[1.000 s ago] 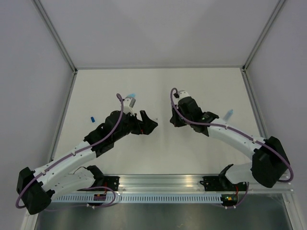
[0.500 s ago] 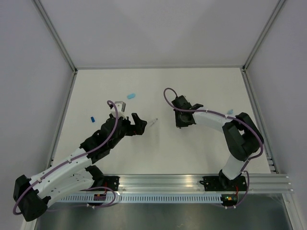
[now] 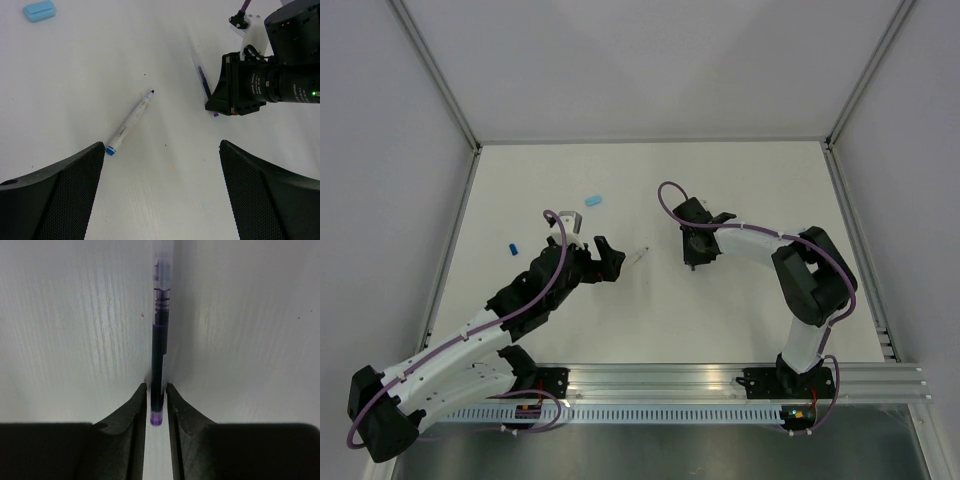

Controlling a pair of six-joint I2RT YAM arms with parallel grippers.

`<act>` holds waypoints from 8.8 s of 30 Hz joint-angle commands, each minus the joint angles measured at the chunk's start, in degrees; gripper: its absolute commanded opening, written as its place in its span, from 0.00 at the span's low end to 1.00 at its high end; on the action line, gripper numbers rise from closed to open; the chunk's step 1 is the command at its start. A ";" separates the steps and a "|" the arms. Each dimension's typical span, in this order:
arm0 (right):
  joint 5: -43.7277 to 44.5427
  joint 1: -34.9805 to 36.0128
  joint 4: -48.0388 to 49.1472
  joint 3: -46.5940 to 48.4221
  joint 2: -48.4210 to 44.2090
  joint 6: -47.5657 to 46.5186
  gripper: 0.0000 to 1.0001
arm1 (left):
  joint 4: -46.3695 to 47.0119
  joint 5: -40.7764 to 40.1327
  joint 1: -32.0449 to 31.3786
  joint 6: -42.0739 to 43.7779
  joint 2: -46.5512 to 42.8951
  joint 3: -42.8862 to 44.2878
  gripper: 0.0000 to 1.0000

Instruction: Insert the pens into the pen caps

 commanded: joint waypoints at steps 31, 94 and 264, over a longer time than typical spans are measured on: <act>-10.71 -0.31 10.22 -13.85 -40.12 -3.56 0.39 | -13.16 5.11 -0.07 13.71 38.54 19.67 0.82; -34.71 0.83 44.95 -33.81 -46.55 2.76 0.60 | 16.53 43.06 5.82 -11.41 30.30 16.17 0.02; -16.78 3.11 30.11 -33.03 -66.41 12.43 0.00 | -23.80 13.80 61.19 1.76 59.47 31.99 0.43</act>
